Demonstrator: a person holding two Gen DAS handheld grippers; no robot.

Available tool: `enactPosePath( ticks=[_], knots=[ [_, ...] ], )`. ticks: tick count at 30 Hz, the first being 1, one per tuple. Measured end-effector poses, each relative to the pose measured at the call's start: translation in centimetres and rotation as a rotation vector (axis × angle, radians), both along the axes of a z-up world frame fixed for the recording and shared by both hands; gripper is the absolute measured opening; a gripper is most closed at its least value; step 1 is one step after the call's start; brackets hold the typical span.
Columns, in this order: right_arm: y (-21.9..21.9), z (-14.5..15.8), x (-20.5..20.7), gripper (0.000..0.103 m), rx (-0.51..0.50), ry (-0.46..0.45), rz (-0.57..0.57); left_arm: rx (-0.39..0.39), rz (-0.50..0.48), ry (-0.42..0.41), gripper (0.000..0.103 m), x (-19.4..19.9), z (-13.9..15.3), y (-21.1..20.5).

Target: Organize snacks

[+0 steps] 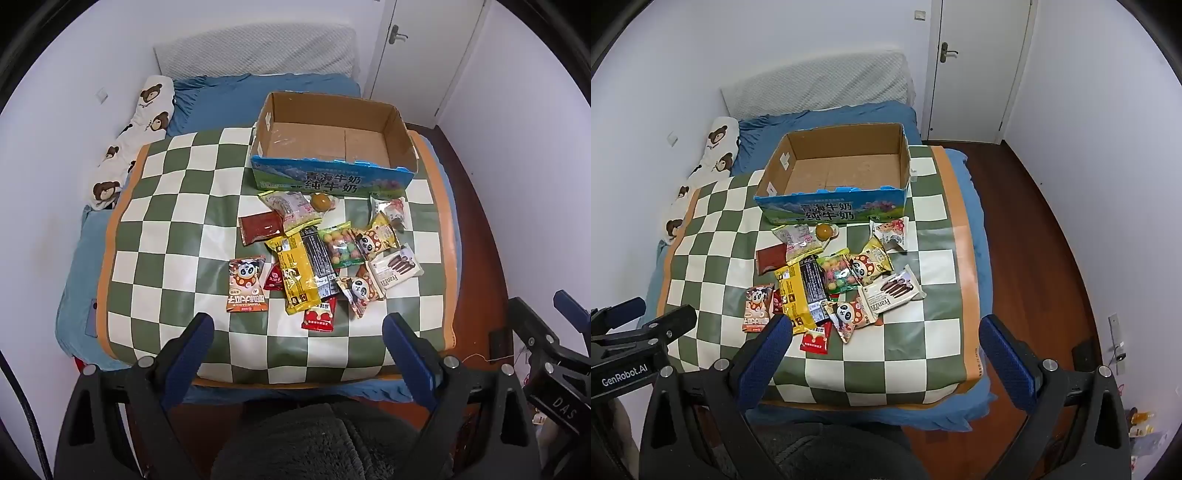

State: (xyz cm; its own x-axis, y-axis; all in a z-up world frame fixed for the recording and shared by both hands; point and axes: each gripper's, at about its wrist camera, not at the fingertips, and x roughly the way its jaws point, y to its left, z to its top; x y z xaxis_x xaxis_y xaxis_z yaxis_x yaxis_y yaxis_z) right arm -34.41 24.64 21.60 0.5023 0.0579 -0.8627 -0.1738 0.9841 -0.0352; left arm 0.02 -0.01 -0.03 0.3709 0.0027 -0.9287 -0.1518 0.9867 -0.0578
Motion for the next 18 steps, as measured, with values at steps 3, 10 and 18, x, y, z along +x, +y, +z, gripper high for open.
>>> enactPosePath(
  ticks=[3,10,18],
  knots=[
    [-0.1,0.0,0.0,0.103,0.019,0.007,-0.003,0.026,0.004,-0.008,0.093,-0.1,0.0,-0.2],
    [-0.1,0.1,0.0,0.103,0.007,0.004,-0.002,0.019,0.001,-0.015,0.093,-0.3,0.6,-0.3],
    [-0.3,0.0,0.0,0.103,0.010,0.006,-0.005,0.010,0.005,-0.009,0.093,-0.6,0.8,-0.3]
  ],
)
